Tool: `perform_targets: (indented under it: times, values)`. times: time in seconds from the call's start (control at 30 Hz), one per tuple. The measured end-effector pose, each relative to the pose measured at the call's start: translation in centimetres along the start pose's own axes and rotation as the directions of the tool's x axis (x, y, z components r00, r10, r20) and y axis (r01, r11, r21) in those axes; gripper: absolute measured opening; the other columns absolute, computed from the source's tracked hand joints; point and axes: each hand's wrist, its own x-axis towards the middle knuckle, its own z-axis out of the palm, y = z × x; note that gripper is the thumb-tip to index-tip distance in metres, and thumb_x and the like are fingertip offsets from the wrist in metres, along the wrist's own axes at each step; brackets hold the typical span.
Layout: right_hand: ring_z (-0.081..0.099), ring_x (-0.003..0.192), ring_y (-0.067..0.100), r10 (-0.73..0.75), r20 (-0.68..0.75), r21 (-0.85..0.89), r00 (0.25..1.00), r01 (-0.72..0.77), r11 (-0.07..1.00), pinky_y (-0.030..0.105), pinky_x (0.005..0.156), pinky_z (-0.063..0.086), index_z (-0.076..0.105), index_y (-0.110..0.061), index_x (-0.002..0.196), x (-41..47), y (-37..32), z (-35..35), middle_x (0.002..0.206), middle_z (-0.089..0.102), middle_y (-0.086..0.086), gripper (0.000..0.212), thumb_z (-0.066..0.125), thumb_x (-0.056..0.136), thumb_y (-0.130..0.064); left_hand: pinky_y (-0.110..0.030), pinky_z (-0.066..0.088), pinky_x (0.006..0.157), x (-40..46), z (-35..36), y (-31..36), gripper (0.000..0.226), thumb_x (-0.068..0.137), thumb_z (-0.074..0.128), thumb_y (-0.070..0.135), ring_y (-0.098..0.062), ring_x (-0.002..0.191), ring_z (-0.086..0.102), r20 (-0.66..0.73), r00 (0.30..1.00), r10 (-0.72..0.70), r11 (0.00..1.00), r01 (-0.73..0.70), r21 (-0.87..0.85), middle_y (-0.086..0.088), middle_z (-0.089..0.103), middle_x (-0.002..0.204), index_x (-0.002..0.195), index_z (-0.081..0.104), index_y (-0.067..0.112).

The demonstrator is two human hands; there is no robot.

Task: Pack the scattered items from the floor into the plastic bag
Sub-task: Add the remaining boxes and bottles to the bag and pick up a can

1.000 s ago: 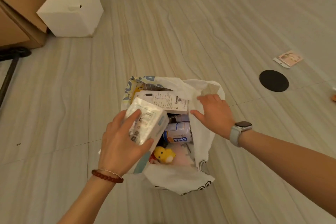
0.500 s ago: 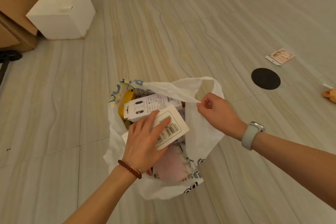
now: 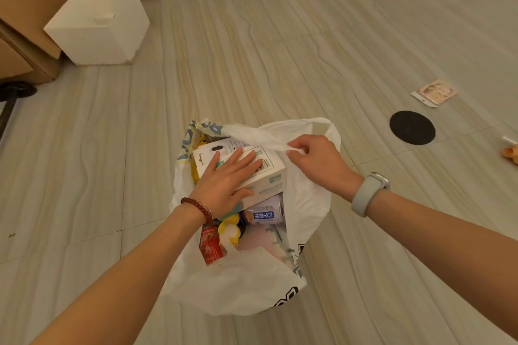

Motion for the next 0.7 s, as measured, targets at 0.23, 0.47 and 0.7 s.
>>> perform_targets:
  times: [0.23, 0.47, 0.7]
  values:
    - [0.054, 0.097, 0.021, -0.183, -0.019, -0.229, 0.983, 0.174, 0.958, 0.032, 0.083, 0.045, 0.062, -0.006, 0.107, -0.8, -1.2, 1.3, 0.106, 0.059, 0.008, 0.023, 0.05, 0.089, -0.014, -0.045, -0.006, 0.114, -0.2, 0.3, 0.5, 0.061, 0.09, 0.051, 0.029, -0.019, 0.143, 0.003, -0.054, 0.997, -0.059, 0.998, 0.06, 0.006, 0.009, 0.012, 0.153, 0.141, 0.018, 0.033]
    - [0.054, 0.106, 0.024, -0.385, 0.108, -0.471, 0.917, 0.388, 0.792, 0.037, 0.085, 0.046, 0.06, -0.011, 0.114, -2.4, -0.1, -0.7, 0.112, 0.064, 0.008, 0.041, 0.04, 0.083, -0.028, -0.032, 0.032, 0.105, -0.5, -4.4, 2.8, 0.047, 0.078, 0.046, 0.042, -0.014, 0.119, 0.045, -0.341, 0.9, -0.271, 0.882, 0.09, -0.463, -0.001, 0.053, 0.129, 0.118, 0.058, 0.02]
    - [0.039, 0.127, 0.021, -0.185, -0.137, -0.346, 0.973, 0.128, 0.929, 0.033, 0.106, 0.03, 0.052, -0.014, 0.125, 0.3, -0.4, -8.3, 0.132, 0.05, 0.006, 0.044, 0.037, 0.087, -0.032, -0.04, 0.038, 0.098, 8.0, -10.3, 8.2, 0.03, 0.088, 0.051, 0.019, -0.027, 0.114, 0.05, -0.446, 0.864, -0.234, 0.905, 0.026, -0.424, -0.009, 0.056, 0.122, 0.117, 0.056, 0.013]
